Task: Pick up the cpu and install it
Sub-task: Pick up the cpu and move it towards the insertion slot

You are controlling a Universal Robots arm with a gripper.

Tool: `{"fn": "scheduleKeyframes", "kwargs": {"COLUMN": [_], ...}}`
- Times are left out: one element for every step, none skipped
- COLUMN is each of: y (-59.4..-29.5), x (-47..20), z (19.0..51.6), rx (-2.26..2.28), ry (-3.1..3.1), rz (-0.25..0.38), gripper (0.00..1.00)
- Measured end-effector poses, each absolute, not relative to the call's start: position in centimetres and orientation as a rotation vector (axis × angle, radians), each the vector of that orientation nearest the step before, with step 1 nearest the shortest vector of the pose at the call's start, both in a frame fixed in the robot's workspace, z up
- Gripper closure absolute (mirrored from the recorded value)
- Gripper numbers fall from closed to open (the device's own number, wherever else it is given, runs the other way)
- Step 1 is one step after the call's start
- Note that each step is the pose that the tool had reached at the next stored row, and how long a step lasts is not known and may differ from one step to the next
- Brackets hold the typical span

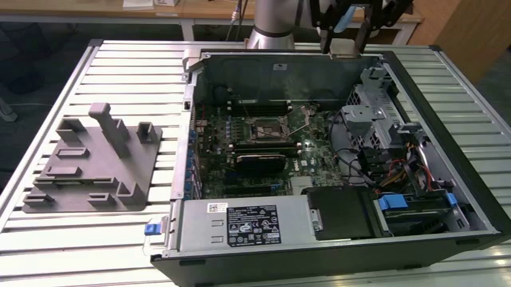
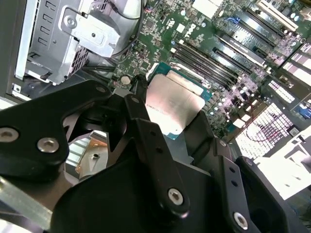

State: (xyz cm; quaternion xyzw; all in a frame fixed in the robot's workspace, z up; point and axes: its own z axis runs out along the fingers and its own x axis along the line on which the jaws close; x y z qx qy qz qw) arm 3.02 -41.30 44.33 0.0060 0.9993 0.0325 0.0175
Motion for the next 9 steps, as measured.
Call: {"fn": "scheduleKeyframes", "kwargs": {"y": [-41.30, -41.30, -41.30, -41.30, -41.29, -41.29, -41.29, -41.29, -41.29], "x": [3.02, 3.02, 3.02, 3.02, 3.01, 3.01, 3.01, 3.02, 3.01], "z": [44.32, 44.32, 44.31, 44.31, 44.27, 44.21, 44.14, 44.05, 43.94], "rx": [0.019, 0.019, 0.019, 0.019, 0.019, 0.019, 0.019, 0.019, 0.019], "ry": [3.105, 3.105, 3.105, 3.105, 3.105, 3.105, 3.105, 3.105, 3.105], "rz": [0.101, 0.101, 0.101, 0.101, 0.101, 0.101, 0.101, 0.101, 0.101], "gripper": [0.45, 0.45, 0.45, 0.45, 0.45, 0.45, 0.45, 0.45, 0.45]}}
